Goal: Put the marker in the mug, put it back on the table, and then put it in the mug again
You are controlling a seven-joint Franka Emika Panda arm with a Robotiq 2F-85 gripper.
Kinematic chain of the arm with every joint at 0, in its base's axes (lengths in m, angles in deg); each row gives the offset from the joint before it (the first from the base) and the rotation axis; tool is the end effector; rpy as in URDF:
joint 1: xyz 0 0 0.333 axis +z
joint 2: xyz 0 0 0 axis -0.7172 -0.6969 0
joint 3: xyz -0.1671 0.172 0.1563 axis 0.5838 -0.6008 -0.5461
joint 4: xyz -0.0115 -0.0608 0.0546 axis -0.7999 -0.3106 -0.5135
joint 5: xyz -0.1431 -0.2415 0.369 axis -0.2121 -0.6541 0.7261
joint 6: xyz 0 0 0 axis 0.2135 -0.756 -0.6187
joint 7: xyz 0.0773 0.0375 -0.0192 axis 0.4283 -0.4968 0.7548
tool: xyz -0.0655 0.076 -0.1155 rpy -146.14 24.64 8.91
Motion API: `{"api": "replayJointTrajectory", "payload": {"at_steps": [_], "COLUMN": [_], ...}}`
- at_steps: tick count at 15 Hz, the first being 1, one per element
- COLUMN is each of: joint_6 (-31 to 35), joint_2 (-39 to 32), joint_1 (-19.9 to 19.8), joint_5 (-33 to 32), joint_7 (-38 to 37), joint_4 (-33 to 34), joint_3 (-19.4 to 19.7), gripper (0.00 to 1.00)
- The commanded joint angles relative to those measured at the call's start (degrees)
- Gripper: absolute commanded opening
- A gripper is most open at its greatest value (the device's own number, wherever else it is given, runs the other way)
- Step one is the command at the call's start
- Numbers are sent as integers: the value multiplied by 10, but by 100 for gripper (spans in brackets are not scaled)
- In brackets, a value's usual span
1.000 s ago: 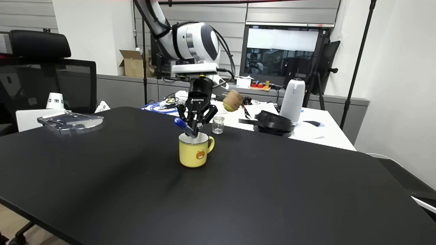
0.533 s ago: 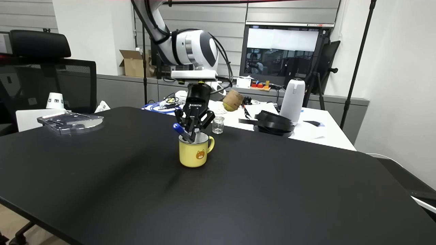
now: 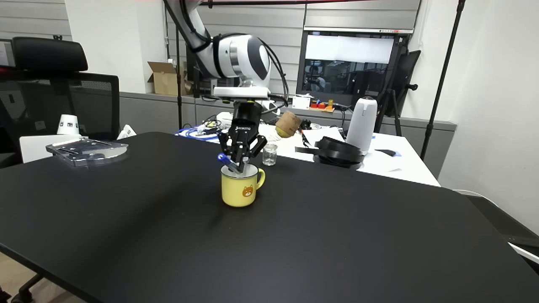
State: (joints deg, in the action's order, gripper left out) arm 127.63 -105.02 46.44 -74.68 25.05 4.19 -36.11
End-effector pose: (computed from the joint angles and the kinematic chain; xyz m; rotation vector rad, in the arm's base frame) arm 0.6608 -0.0306 0.0834 2.8649 0.1587 -0.9845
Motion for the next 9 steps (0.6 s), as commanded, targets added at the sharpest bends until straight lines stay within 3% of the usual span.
{"api": "replayJointTrajectory", "payload": {"at_steps": [1,7,9], "joint_6": [-7,5,17], "joint_2": [-14,-2,15], "joint_1": [-13,-12,-5], "joint_5": [12,9,-2], "joint_7": [4,0,-5], "joint_4": [29,26,18], "joint_3": [-7,-4,-2], "gripper": [54,95,100]}}
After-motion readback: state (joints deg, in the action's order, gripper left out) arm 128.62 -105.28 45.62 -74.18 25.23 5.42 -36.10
